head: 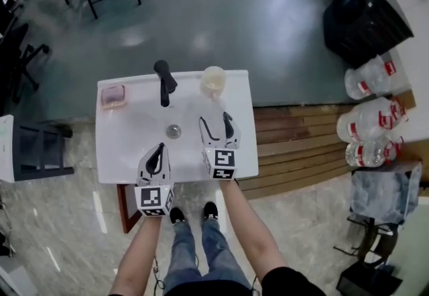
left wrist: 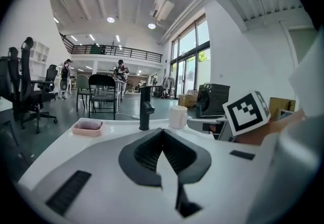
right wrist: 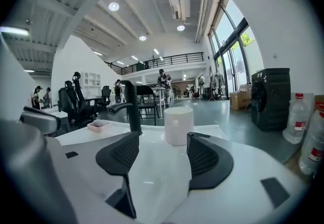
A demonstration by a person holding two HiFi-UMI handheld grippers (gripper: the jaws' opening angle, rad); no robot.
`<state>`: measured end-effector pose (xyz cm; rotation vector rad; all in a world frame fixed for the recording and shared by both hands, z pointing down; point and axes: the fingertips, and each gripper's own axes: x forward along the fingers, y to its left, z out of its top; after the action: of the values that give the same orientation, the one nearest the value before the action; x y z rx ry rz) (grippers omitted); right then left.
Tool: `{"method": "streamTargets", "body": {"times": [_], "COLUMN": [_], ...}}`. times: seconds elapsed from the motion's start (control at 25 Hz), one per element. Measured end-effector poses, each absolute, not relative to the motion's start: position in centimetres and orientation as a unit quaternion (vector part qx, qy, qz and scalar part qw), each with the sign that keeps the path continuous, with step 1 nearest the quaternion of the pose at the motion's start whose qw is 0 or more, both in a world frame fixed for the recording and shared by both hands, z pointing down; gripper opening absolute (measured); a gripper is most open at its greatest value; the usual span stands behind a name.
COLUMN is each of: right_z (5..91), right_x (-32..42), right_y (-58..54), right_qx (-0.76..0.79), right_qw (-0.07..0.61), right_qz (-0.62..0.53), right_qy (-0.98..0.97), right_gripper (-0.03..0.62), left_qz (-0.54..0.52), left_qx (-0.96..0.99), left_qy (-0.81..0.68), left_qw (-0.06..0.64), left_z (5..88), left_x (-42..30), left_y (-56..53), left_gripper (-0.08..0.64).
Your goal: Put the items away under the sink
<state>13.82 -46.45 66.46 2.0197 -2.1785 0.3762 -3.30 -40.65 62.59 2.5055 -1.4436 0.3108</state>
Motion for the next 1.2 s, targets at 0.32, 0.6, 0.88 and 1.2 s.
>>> {"method": "streamTargets", "body": {"times": [0.32,0.6,0.88,1.2], "right_z": [67.9,68.0,67.1,62.8], "right_x": [14.6,15.7,13.6,11.7], "right_y": [-51.5,-53.5,-52.8,-49.1], "right_qx": [0.691,0.708,0.659,0.630], "right_qw": [0.081,0.105,0.100,0.058], "right_qz": [0.111,0.078,0.063,0.036], "right_qy": [-0.710,-0.694,-0.743,-0.773], "right_gripper": [0.201,0.064,0.052,0.040], "left_qz": [0.113,0.120,0.112,0.107], "left_qx": [0.857,0.856,0.854,0.850], "left_qy": [-0.490,-0.489,-0.492,-0.501], "left_qw": [0.111,0.117,0.125,0.120], "left_z": [65.4,66.7,66.3,64.6], "left_x": [-2.8,-3.9,-4.8,-6.0], "left_y": [-41.9,-41.1,-39.6,-37.2], "left_gripper": [0.006,0.006,0.006,0.006]}}
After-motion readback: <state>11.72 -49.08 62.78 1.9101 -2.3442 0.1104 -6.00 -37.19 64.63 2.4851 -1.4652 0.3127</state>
